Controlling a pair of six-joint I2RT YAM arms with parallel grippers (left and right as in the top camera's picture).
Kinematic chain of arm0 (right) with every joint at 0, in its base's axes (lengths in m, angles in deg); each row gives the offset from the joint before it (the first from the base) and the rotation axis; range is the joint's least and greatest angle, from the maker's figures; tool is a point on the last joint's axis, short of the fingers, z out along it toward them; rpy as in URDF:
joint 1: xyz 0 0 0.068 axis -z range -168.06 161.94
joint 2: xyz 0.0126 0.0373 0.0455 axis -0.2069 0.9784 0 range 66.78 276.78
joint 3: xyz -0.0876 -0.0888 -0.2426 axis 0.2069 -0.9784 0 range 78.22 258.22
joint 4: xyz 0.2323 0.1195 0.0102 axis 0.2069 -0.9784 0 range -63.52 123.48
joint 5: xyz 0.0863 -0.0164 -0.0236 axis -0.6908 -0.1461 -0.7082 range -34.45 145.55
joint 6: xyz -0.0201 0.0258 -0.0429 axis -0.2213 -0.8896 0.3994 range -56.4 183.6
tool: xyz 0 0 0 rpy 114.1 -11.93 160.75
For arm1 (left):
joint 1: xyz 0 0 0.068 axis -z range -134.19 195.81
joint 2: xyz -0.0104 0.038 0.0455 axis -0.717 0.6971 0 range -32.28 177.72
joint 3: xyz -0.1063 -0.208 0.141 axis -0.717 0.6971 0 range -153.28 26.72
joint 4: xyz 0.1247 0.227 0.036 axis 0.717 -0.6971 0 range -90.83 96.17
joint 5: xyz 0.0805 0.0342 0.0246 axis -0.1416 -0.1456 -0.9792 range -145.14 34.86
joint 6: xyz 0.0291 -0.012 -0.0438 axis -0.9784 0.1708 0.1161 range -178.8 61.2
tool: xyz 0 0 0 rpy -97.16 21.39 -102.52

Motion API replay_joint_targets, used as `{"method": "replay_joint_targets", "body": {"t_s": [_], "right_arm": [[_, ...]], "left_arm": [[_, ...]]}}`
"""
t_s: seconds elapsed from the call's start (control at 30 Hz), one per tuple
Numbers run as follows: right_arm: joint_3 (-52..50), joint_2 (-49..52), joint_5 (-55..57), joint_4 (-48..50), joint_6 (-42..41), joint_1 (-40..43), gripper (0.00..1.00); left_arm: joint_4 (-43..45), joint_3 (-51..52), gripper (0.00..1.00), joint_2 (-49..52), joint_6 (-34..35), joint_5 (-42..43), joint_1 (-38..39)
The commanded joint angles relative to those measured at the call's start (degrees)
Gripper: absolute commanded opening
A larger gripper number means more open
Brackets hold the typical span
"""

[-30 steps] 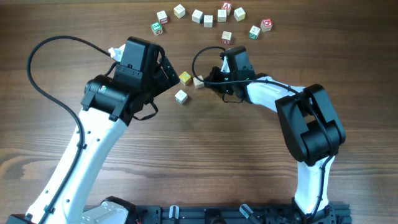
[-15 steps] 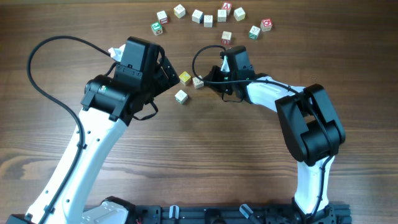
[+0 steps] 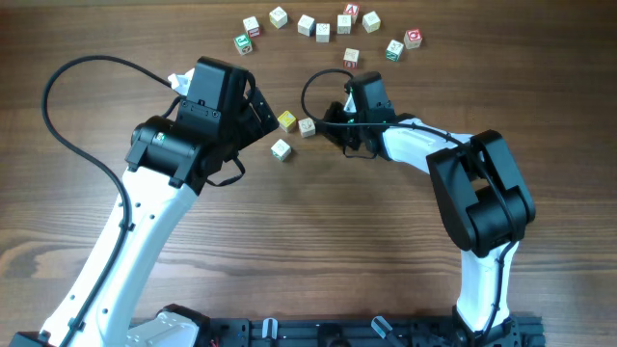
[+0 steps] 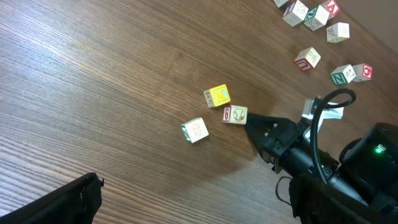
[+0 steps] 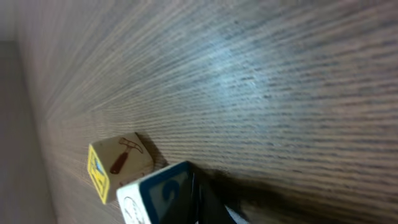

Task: Form a circle

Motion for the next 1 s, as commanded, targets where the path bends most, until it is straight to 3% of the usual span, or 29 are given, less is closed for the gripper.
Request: {"method": "replay_joint_targets", "body": {"t_s": [0.0, 0.2, 0.67, 0.97], "right_arm": [[0.02, 0.94, -0.42, 0.22, -1.01, -0.37, 0.04], [0.02, 0.94, -0.42, -0.59, -5.03, -0.37, 0.04], [0.02, 0.94, -0.79, 1.18, 5.16, -0.37, 0.04], [0.02, 0.94, -1.68, 1.38, 5.01, -0.37, 0.04]], "left_arm": [[-0.04, 0.17, 1.0, 0.09, 0.55, 0.09, -0.15], [-0.04, 0.17, 1.0, 0.09, 0.55, 0.09, -0.15], [-0.02, 0.17, 1.0, 0.09, 0.55, 0.09, -0.15], [-0.04, 0.17, 1.0, 0.09, 0.55, 0.09, -0.15]]}}
